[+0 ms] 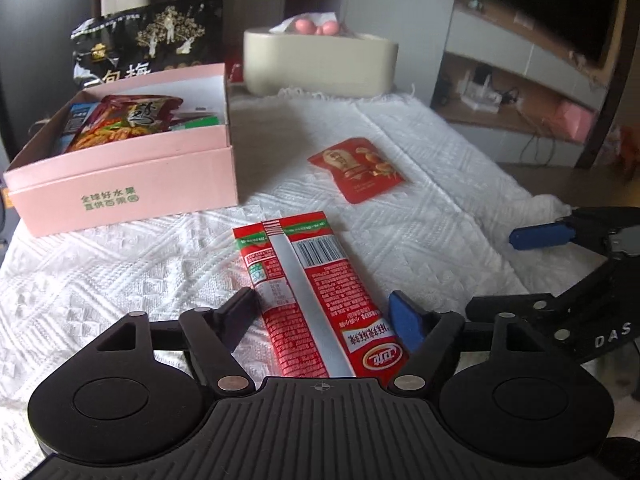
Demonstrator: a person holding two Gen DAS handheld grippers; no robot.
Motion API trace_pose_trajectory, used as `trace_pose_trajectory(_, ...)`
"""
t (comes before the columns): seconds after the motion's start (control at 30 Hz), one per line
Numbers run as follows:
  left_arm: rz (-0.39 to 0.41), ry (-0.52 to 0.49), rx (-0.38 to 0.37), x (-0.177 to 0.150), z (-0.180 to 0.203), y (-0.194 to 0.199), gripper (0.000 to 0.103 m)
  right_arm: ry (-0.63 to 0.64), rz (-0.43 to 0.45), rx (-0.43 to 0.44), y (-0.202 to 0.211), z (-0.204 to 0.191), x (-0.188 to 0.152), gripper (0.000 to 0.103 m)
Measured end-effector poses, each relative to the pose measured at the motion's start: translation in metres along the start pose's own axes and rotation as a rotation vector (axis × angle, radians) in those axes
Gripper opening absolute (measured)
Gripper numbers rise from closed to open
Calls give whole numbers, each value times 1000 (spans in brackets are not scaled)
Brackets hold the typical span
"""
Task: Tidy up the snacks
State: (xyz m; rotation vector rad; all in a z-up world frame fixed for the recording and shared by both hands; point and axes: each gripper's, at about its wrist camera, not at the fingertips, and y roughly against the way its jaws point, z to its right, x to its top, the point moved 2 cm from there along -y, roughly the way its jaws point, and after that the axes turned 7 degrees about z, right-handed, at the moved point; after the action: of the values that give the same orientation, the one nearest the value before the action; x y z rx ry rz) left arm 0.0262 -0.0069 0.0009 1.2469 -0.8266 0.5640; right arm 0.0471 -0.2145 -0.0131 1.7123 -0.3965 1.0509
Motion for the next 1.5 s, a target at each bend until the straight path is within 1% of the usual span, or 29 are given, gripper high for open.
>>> trace_pose_trajectory(0.07, 13, 27, -30, -1, -6, 5, 70, 36, -38, 2, -3, -2, 5, 98)
trace_pose_trajectory(0.1, 17, 42, -50, -1, -9, 7, 69, 31, -48, -8, -3, -2, 10, 94)
trace_pose_trajectory(0.13, 23, 58, -69, -1, -13, 9, 67, 22, -40, -17, -3, -2, 16, 94)
trace_pose_trajectory(0.2, 29, 97, -112, -2, -21, 14, 65, 27, 14, -43, -4, -5, 31, 94)
trace_pose_trajectory(0.27, 36, 127, -136, -2, -27, 19, 63, 14, 75, -82, -11, -8, 49, 94)
trace_pose_trajectory(0.3, 39, 135, -140, -1, -29, 22, 63, 5, 93, -89, -20, -10, 59, 94)
trace_pose_trajectory(0.4, 61, 149, -138, 1, -36, 35, 62, 5, 79, -92, -57, -13, 79, 94)
trace_pose_trajectory(0.47, 80, 172, -131, 2, -43, 45, 62, 15, 63, -137, -84, -14, 85, 93)
trace_pose_trajectory(0.53, 93, 200, -128, 3, -51, 56, 62, 27, 23, -148, -106, -14, 85, 85)
trace_pose_trajectory(0.57, 100, 209, -128, 4, -55, 60, 62, 26, 0, -141, -113, -13, 85, 77)
trace_pose_trajectory(0.6, 106, 216, -125, 5, -58, 64, 62, 17, -14, -134, -117, -12, 84, 74)
trace_pose_trajectory(0.63, 110, 220, -120, 5, -62, 68, 62, 12, -4, -134, -117, -13, 85, 73)
trace_pose_trajectory(0.7, 109, 218, -109, 5, -67, 72, 62, 13, -13, -132, -111, -14, 85, 72)
trace_pose_trajectory(0.77, 95, 206, -103, 4, -69, 75, 62, 8, 14, -144, -96, -18, 86, 71)
trace_pose_trajectory(0.8, 85, 197, -104, 2, -69, 76, 62, 15, 31, -131, -84, -23, 87, 71)
trace_pose_trajectory(0.9, 73, 175, -106, -3, -69, 85, 62, 53, 57, -73, -45, -41, 89, 71)
trace_pose_trajectory(1.03, 76, 160, -110, -5, -76, 104, 61, 156, 66, 20, 1, -78, 82, 71)
trace_pose_trajectory(1.07, 81, 158, -111, -3, -79, 108, 48, 177, 67, 42, 10, -86, 79, 71)
trace_pose_trajectory(1.1, 94, 157, -104, 2, -84, 112, 33, 199, 70, 69, 19, -96, 77, 71)
trace_pose_trajectory(1.13, 110, 157, -96, 10, -91, 115, 11, 216, 76, 91, 27, -105, 76, 71)
trace_pose_trajectory(1.23, 202, 184, -56, 45, -117, 118, 13, 249, 105, 144, 46, -126, 80, 71)
trace_pose_trajectory(1.27, 227, 213, -48, 57, -127, 114, 13, 255, 119, 154, 50, -131, 83, 71)
trace_pose_trajectory(1.3, 234, 242, -45, 65, -136, 108, 13, 265, 135, 161, 51, -135, 85, 71)
trace_pose_trajectory(1.37, 193, 291, -34, 69, -147, 98, 13, 275, 153, 154, 51, -141, 88, 71)
trace_pose_trajectory(1.43, 164, 256, -58, 63, -140, 101, 13, 262, 149, 146, 50, -143, 85, 71)
trace_pose_trajectory(1.5, 130, 200, -44, 48, -126, 109, 13, 258, 150, 147, 49, -143, 79, 71)
